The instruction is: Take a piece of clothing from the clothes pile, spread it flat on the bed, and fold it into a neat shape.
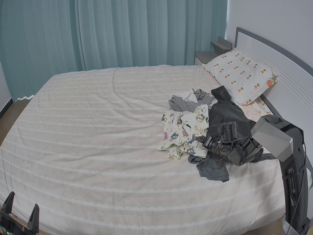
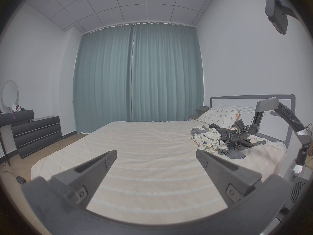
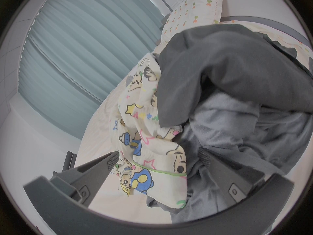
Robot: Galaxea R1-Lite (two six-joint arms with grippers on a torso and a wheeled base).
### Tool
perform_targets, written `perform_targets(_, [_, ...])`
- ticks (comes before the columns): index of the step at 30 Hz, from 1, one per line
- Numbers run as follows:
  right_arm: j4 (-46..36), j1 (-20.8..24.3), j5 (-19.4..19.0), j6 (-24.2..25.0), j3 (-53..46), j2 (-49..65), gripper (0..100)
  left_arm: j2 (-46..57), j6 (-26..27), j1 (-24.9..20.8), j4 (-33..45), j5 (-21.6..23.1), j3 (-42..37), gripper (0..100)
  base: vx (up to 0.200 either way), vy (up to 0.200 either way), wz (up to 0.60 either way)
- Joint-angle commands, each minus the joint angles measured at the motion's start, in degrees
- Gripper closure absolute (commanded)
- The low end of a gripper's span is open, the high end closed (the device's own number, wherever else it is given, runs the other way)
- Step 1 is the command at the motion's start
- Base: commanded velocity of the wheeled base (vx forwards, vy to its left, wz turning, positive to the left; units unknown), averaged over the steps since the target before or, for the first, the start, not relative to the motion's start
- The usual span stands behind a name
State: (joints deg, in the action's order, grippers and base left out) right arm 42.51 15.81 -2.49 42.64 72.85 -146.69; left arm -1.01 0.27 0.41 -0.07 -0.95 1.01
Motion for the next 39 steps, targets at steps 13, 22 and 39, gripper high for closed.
perform_targets(13, [-1.99, 3.35, 1.43, -0.37, 4.93, -2.64, 0, 1.01, 0.00, 0.02, -0.01, -0.02, -1.01, 0, 0.000, 0.000, 0.00])
perform_targets(22, [-11.31, 4.05, 4.77, -0.54, 14.07, -6.15, 0, 1.01, 0.00, 0.02, -0.01, -0.02, -1.01, 0, 0.000, 0.000, 0.00])
perform_targets(39, [-10.96, 3.35, 4.24, 0.25, 4.76, 0.35, 100, 1.01, 0.00, 0.02, -0.01, -0.02, -1.01, 0, 0.000, 0.000, 0.00])
